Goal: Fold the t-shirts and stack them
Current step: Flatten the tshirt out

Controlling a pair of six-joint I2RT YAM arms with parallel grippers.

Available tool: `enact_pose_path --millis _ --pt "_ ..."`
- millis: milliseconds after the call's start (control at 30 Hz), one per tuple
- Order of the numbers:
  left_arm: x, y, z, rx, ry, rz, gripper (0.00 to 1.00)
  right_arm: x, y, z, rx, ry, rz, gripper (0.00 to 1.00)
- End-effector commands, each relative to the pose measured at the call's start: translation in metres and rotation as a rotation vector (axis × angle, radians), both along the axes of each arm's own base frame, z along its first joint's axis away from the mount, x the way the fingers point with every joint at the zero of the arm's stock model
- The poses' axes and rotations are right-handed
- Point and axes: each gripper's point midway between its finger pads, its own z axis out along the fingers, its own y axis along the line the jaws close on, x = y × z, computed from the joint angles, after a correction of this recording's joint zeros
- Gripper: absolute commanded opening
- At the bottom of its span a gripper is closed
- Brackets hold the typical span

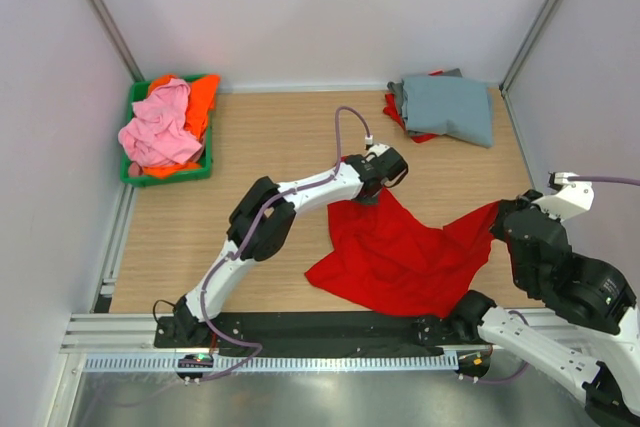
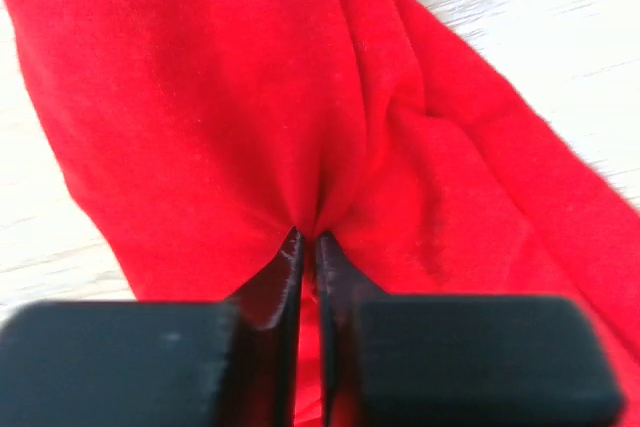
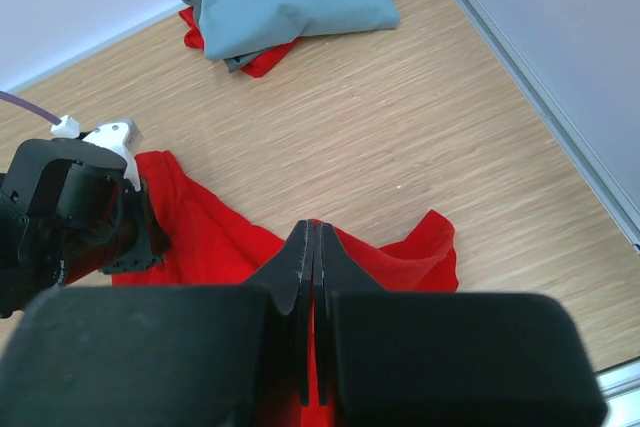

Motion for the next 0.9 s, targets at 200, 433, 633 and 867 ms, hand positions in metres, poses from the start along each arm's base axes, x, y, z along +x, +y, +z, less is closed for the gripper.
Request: enact_pose_path --millis 200,433,633,867 --pt "0.008 0.022 0.069 0.02 -0.103 0.031 0.0 0.001 -0.003 0.01 0.01 -0.035 -0.019 0.01" --pt "-0.018 0.076 0.128 -0.039 -0.155 0.108 0.0 0.001 -0.007 0.012 -0.002 -0.038 -0.038 0.01" --pt "-0.063 0.138 0.131 -0.066 -0.138 0.184 0.07 0.005 -0.001 0.008 0.002 -0.029 -0.028 0.01" --pt "-0.14 0.214 0.077 -0.093 -0.008 0.354 0.14 0.011 0.011 -0.001 0.003 -0.007 0.0 0.01"
